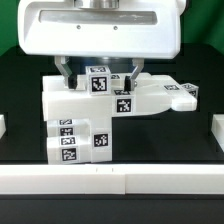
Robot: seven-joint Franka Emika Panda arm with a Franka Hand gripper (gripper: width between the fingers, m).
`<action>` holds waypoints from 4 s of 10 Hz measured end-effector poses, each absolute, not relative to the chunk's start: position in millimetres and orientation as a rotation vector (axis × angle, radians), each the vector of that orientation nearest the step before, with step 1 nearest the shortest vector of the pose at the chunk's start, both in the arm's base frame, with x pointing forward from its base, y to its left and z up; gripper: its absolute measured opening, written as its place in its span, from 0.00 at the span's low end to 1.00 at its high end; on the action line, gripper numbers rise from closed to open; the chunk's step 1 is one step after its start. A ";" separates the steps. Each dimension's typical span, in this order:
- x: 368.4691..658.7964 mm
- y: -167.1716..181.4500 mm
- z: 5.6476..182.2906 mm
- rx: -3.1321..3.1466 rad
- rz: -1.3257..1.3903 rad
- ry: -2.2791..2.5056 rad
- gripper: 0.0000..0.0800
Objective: Assemble chair
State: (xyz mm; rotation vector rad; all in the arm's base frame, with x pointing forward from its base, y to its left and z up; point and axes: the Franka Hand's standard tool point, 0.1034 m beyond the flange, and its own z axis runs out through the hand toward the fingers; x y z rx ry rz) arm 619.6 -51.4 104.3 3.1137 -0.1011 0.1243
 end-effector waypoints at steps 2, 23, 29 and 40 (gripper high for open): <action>619.5 -52.6 104.4 3.112 0.122 0.028 0.81; 620.1 -48.6 103.9 2.855 0.127 -1.362 0.34; 621.7 -51.0 103.4 2.601 0.122 -1.879 0.34; 623.9 -48.2 103.5 2.095 0.075 -2.496 0.34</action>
Offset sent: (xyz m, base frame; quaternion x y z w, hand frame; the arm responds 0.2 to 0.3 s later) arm 0.0000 0.0000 0.0000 0.0000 0.0000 0.0000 1.0000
